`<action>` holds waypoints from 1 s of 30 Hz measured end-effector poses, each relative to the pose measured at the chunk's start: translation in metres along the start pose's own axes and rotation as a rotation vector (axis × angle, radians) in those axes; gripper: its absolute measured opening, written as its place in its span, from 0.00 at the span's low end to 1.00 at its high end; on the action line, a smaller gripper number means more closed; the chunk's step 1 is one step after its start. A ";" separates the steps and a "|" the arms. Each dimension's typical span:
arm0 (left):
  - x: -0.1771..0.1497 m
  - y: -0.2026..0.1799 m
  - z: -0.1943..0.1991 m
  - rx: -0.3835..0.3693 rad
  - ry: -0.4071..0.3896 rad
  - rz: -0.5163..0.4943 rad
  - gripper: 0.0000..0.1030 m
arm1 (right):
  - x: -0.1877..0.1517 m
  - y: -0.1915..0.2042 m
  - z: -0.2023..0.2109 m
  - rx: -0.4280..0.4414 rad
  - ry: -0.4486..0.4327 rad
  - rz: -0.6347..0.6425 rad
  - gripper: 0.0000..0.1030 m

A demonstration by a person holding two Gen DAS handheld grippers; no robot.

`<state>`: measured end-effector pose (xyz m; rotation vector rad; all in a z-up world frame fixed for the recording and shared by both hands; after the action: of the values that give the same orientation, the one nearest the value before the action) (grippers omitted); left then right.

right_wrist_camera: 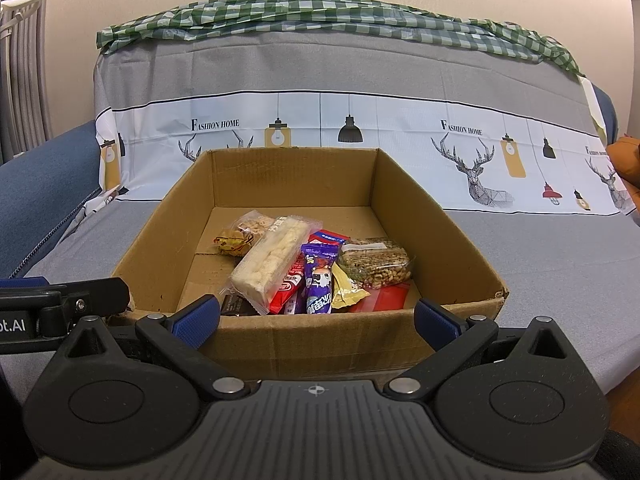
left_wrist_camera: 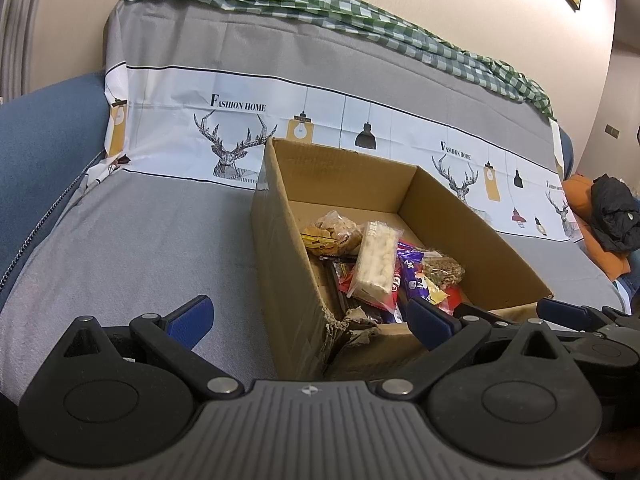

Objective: Organize snacks

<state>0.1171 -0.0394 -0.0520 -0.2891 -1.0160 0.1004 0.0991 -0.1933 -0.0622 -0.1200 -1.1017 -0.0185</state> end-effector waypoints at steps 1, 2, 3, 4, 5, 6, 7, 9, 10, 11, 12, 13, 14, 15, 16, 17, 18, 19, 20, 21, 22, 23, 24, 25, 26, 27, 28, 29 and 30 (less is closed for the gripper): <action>0.000 0.000 0.000 0.000 0.000 0.000 1.00 | 0.000 0.000 0.000 0.001 0.001 -0.001 0.99; 0.000 0.000 0.000 0.000 0.000 0.001 1.00 | 0.000 0.000 0.000 0.002 0.002 -0.001 0.99; 0.000 0.000 0.000 -0.001 0.000 0.002 1.00 | 0.000 0.000 0.000 0.002 0.001 -0.001 0.99; 0.000 0.000 0.000 -0.002 0.001 0.003 1.00 | 0.000 0.000 0.000 0.001 0.000 0.000 0.99; 0.000 0.001 0.000 -0.003 0.001 0.005 1.00 | 0.000 0.000 0.000 0.000 0.000 0.001 0.99; 0.000 0.002 -0.001 -0.004 0.001 0.006 1.00 | 0.000 0.000 0.000 0.000 0.000 0.000 0.99; 0.000 0.001 -0.001 -0.004 0.001 0.006 1.00 | 0.000 0.000 0.000 0.000 0.000 0.000 0.99; 0.000 0.002 -0.001 -0.005 0.002 0.008 1.00 | 0.000 0.000 0.000 0.000 0.001 0.000 0.99; 0.000 0.002 -0.001 -0.005 0.003 0.009 1.00 | 0.000 0.000 0.000 0.000 0.001 0.000 0.99; -0.001 0.002 -0.002 -0.006 0.004 0.011 1.00 | 0.000 0.000 0.000 0.000 0.002 0.000 0.99; -0.001 0.002 -0.002 -0.007 0.005 0.011 1.00 | 0.000 0.000 -0.001 0.000 0.002 0.000 0.99; -0.001 0.003 -0.002 -0.007 0.005 0.012 1.00 | 0.000 0.000 -0.001 0.000 0.002 0.000 0.99; -0.001 0.003 -0.002 -0.007 0.005 0.013 1.00 | 0.000 0.000 -0.001 -0.001 0.003 0.001 0.99; -0.001 0.003 -0.002 -0.007 0.005 0.013 1.00 | 0.000 0.000 -0.001 -0.001 0.003 0.001 0.99; -0.002 0.003 -0.002 -0.008 0.006 0.015 1.00 | 0.000 0.000 -0.001 -0.001 0.003 0.001 0.99; -0.002 0.003 -0.003 -0.009 0.005 0.016 1.00 | 0.000 0.000 -0.001 -0.001 0.003 0.001 0.99; -0.002 0.003 -0.003 -0.009 0.005 0.018 1.00 | 0.000 0.000 -0.001 -0.001 0.003 0.001 0.99; -0.003 0.003 -0.003 -0.008 0.005 0.019 1.00 | 0.000 0.001 -0.001 -0.002 0.003 0.001 0.99; -0.003 0.003 -0.004 -0.007 0.006 0.020 1.00 | 0.000 0.000 -0.002 -0.002 0.003 0.002 0.99; -0.003 0.004 -0.004 -0.007 0.007 0.020 1.00 | 0.000 0.000 -0.001 -0.002 0.004 0.001 0.99; -0.004 0.004 -0.004 -0.007 0.008 0.021 1.00 | 0.000 0.000 -0.001 -0.002 0.004 0.001 0.99; -0.004 0.004 -0.004 -0.006 0.008 0.022 1.00 | 0.000 0.000 -0.002 -0.001 0.005 0.002 0.99; -0.004 0.005 -0.004 -0.006 0.008 0.023 1.00 | -0.001 0.001 -0.002 -0.001 0.006 0.003 0.99; -0.005 0.005 -0.004 -0.006 0.008 0.023 1.00 | -0.001 0.002 -0.003 -0.002 0.006 0.004 0.99; -0.004 0.005 -0.004 -0.006 0.007 0.023 1.00 | -0.001 0.001 -0.003 -0.002 0.007 0.005 0.99; -0.004 0.005 -0.004 -0.007 0.007 0.022 1.00 | -0.001 0.002 -0.003 -0.002 0.007 0.005 0.99; -0.004 0.005 -0.004 -0.007 0.006 0.021 1.00 | -0.001 0.002 -0.003 -0.001 0.006 0.005 0.99; -0.004 0.006 -0.004 -0.007 0.004 0.019 1.00 | -0.001 0.002 -0.004 -0.001 0.007 0.005 0.99; -0.004 0.005 -0.004 -0.009 0.001 0.015 1.00 | -0.001 0.002 -0.004 -0.001 0.007 0.005 0.99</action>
<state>0.1189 -0.0361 -0.0584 -0.3054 -1.0136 0.1090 0.1019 -0.1918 -0.0651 -0.1233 -1.0949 -0.0153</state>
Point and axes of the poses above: each gripper's, at about its wrist camera, not at the fingertips, and z roughly against the way its jaws point, y to its left, x to its top, the point moved 10 cm from there along -z, roughly the way its jaws point, and after that the axes turned 9 degrees about -x, right-handed, at the moved point
